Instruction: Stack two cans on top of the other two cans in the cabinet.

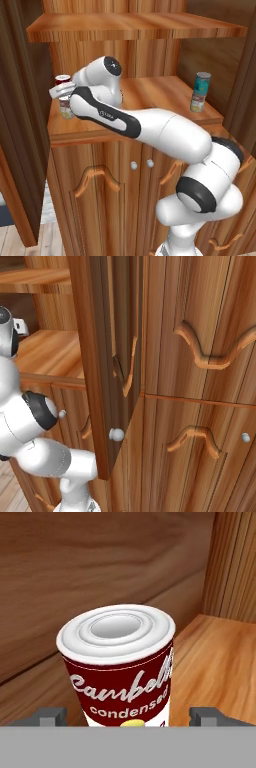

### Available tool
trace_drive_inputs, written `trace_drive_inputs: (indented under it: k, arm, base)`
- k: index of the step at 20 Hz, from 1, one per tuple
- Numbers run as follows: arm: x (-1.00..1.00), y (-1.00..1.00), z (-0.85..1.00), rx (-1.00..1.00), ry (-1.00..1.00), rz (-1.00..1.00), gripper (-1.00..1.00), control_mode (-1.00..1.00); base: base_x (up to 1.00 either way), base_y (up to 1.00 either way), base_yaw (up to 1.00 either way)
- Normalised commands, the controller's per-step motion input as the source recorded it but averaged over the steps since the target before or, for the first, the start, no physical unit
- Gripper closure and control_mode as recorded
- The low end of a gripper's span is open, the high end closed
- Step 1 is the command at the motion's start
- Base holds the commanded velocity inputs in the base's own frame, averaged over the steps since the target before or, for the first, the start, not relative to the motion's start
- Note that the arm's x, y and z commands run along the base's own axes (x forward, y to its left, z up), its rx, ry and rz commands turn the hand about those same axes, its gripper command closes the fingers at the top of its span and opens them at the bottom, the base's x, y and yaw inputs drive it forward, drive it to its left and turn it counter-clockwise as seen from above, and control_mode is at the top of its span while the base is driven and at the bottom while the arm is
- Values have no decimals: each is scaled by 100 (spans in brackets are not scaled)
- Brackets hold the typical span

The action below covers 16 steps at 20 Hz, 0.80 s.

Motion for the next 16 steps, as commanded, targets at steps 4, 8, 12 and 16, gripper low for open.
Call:
trace_drive_inputs:
  k: [4, 8, 12, 16]
  arm:
    - [-22, -17, -1, 0, 0, -9, -100, -100]
    - [-23, -17, -2, 0, 0, -12, -100, -100]
    - [-33, -28, 0, 1, 0, -13, -100, -100]
    - [-49, -40, 4, 7, 0, -10, -100, -100]
  base:
    - [0, 0, 0]
    - [0, 0, 0]
    - [0, 0, 0]
    - [0, 0, 0]
